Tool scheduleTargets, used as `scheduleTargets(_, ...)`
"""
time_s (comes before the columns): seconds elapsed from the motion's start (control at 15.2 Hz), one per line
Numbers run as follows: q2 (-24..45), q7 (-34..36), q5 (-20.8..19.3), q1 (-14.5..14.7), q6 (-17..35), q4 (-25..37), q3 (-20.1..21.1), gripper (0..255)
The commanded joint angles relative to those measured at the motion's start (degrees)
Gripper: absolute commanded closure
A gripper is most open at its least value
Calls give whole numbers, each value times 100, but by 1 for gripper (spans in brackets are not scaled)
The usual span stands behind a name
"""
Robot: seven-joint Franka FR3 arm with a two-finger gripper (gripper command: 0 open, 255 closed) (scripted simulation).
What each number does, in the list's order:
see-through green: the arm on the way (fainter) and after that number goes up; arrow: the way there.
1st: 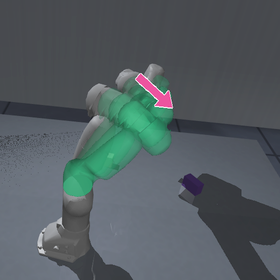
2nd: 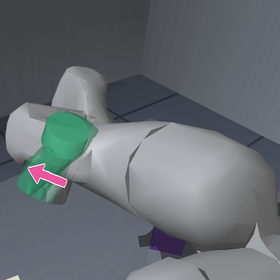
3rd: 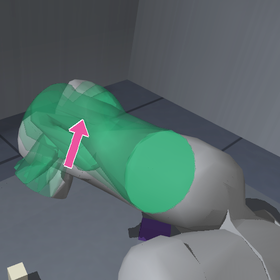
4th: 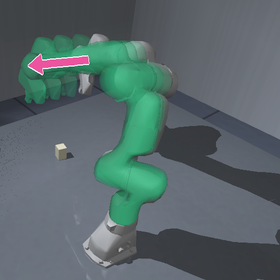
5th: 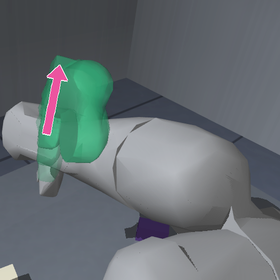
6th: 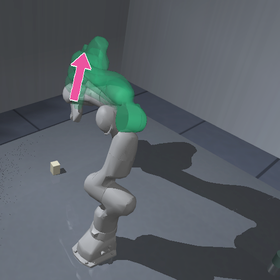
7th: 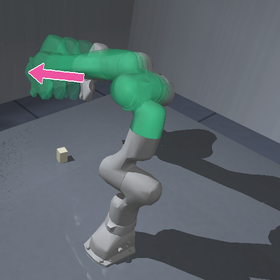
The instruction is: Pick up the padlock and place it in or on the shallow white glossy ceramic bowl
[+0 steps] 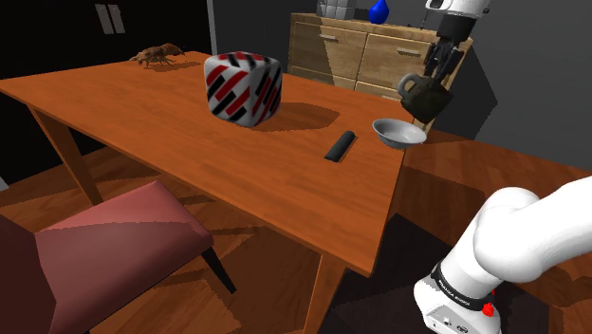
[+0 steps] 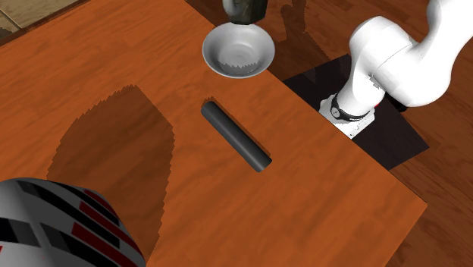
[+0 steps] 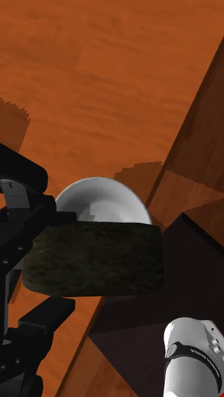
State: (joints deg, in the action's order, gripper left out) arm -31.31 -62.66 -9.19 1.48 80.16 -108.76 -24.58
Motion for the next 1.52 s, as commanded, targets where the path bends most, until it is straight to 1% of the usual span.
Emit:
scheduleTargets(0.0, -73, 4, -27, -19, 133, -199, -7, 255)
scheduleTargets(0.73, -368, 54, -156, -109, 925, -1277, -71, 255)
scheduleTargets(1.25, -376, 52, -159, -119, 958, -1318, -71, 255)
scheduleTargets(1.32, -367, 52, -157, -116, 967, -1319, -73, 0)
scheduleTargets(1.45, -373, 45, -161, -120, 960, -1316, -78, 0)
